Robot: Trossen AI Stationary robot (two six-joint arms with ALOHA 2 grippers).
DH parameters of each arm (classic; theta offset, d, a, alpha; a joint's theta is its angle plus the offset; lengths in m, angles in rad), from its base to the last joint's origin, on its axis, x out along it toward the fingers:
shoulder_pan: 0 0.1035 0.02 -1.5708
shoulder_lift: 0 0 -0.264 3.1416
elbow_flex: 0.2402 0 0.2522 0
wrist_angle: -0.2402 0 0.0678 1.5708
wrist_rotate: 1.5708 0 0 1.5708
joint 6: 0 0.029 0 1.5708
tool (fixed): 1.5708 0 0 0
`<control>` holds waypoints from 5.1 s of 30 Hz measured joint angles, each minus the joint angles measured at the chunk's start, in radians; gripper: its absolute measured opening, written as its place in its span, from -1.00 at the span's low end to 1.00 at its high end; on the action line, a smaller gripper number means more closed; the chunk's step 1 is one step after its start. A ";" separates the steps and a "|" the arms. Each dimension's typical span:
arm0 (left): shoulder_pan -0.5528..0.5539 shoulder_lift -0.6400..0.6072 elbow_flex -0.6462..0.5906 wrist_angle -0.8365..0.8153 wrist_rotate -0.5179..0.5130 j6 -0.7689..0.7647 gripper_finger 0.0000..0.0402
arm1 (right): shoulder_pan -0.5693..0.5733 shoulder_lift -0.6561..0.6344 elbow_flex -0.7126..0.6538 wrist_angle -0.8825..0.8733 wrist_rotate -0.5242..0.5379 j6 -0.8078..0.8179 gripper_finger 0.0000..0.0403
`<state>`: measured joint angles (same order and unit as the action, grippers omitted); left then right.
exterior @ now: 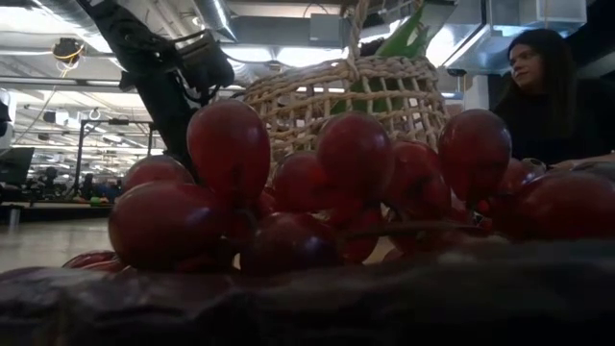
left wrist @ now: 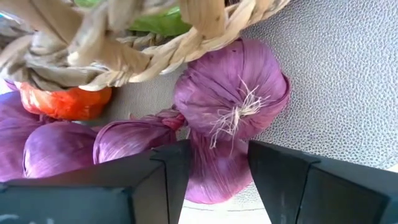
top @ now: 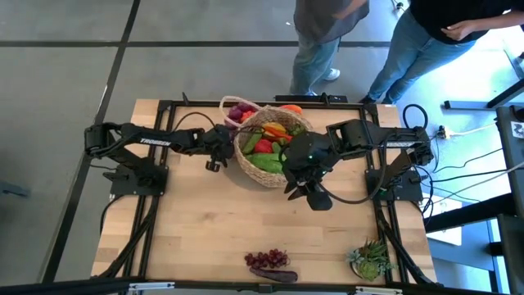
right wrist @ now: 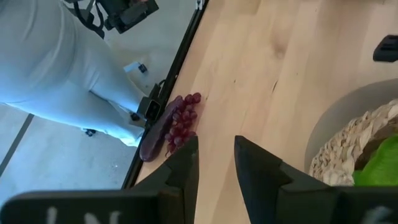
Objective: Build produce basket
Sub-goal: Put the purple garlic into the brown basket, then adjust the brown basket
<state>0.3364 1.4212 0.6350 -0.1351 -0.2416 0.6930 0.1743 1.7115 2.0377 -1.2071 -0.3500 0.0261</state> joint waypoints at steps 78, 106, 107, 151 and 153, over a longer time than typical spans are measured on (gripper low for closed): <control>-0.138 -0.338 0.216 -0.639 0.074 -0.599 -1.00 | 0.017 0.003 0.030 -0.145 0.161 0.202 -0.52; -0.155 -0.586 0.315 -0.510 -0.019 -0.753 -0.67 | 0.029 0.003 0.167 -0.206 0.324 0.247 -0.54; -0.155 -0.586 0.325 -0.510 -0.031 -0.739 -0.63 | 0.029 0.003 0.167 -0.205 0.324 0.220 -0.48; 0.416 -0.491 0.449 -0.579 0.365 -1.207 -0.59 | 0.119 0.095 0.164 -0.364 0.673 -0.349 -0.34; 0.431 -0.474 0.449 -0.572 0.429 -1.206 -0.59 | 0.119 0.095 0.164 -0.364 0.673 -0.349 -0.34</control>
<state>0.7676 0.9473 1.0840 -0.7070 0.1875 -0.5130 0.2935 1.8069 2.2021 -1.5707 0.3232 -0.3229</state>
